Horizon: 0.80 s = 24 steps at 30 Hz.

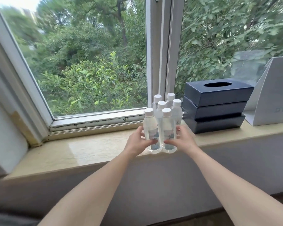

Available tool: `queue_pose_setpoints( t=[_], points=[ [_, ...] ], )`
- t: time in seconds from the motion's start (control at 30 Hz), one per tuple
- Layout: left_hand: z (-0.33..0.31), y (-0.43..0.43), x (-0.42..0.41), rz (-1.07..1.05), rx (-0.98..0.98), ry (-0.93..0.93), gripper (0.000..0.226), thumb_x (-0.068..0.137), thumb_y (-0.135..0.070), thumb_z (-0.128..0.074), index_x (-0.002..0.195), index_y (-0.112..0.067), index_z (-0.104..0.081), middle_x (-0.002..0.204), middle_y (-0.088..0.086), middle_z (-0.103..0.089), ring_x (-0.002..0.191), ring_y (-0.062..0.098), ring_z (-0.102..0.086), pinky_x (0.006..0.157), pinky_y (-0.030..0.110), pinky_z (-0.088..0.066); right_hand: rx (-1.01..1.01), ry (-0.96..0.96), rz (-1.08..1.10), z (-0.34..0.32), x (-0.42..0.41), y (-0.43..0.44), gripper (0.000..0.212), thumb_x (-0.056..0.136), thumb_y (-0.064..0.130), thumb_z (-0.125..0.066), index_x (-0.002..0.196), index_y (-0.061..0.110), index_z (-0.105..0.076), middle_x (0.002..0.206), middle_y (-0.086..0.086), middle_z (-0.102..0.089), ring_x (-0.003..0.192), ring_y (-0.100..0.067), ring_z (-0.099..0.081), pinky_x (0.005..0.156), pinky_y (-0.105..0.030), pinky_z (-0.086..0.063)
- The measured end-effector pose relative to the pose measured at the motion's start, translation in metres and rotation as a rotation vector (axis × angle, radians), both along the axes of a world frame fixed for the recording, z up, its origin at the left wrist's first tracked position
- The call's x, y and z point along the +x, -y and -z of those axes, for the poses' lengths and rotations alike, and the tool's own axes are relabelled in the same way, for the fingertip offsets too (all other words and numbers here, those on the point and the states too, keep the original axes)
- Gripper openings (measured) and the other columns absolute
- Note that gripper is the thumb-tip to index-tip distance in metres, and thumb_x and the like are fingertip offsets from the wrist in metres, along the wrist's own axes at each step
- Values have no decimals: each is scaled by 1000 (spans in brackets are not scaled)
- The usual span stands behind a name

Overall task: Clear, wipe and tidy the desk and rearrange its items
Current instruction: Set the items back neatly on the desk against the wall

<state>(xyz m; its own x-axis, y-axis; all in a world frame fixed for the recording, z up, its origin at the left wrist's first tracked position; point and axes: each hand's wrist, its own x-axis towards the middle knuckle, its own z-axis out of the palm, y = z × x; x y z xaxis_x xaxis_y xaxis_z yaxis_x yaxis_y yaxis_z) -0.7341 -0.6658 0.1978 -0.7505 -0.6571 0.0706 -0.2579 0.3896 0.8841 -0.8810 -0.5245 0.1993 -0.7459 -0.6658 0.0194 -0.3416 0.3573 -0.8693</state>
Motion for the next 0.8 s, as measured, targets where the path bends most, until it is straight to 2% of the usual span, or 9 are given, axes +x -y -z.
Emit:
queue_pose_setpoints(
  t=[0.1,0.17,0.3,0.43,0.57,0.7,0.8],
  points=[
    [-10,13,28,-9,33,-61,50,75,-26,-86,118,-32,-59,98,-6,-67,95,11,-66,73,17,-52,-51,-5,-102,-9,17,15,54,67,28,-88,111,25,-56,108,9,-65,101,-14,-63,82,-30,-49],
    [-18,22,46,-21,42,-91,48,76,-24,-85,118,-28,-61,95,-8,-67,96,14,-65,66,11,-49,-106,-16,-173,-17,28,26,48,69,29,-87,109,23,-62,105,7,-68,100,-15,-64,81,-30,-51],
    [-27,39,76,-95,131,-144,42,77,-28,-84,114,-26,-64,98,0,-68,95,16,-65,74,22,-48,-200,49,-242,-36,52,52,47,69,31,-87,110,22,-65,100,4,-69,97,-17,-67,83,-35,-55],
    [-38,48,104,-184,253,-242,33,79,-20,-81,103,-32,-62,90,1,-70,90,15,-68,85,33,-53,-292,127,-329,-53,81,84,55,71,36,-85,117,18,-61,104,0,-66,100,-17,-62,83,-36,-53],
    [-47,57,147,-324,261,-281,37,78,-27,-83,106,-34,-60,104,10,-68,98,21,-69,94,43,-54,-319,213,-466,-58,113,120,52,71,37,-85,113,22,-59,102,-7,-70,97,-23,-68,87,-47,-56],
    [-53,62,199,-483,216,-308,36,78,-31,-82,107,-34,-60,107,2,-68,105,18,-66,95,40,-53,-326,280,-617,-61,157,154,52,70,36,-86,111,20,-59,100,-8,-73,95,-23,-70,89,-49,-55],
    [-56,61,242,-634,203,-320,55,77,-38,-82,124,-24,-56,115,-1,-65,112,16,-62,89,33,-53,-324,326,-739,-65,198,175,55,66,38,-86,111,18,-61,101,-6,-74,94,-20,-71,89,-45,-55]
  ],
)
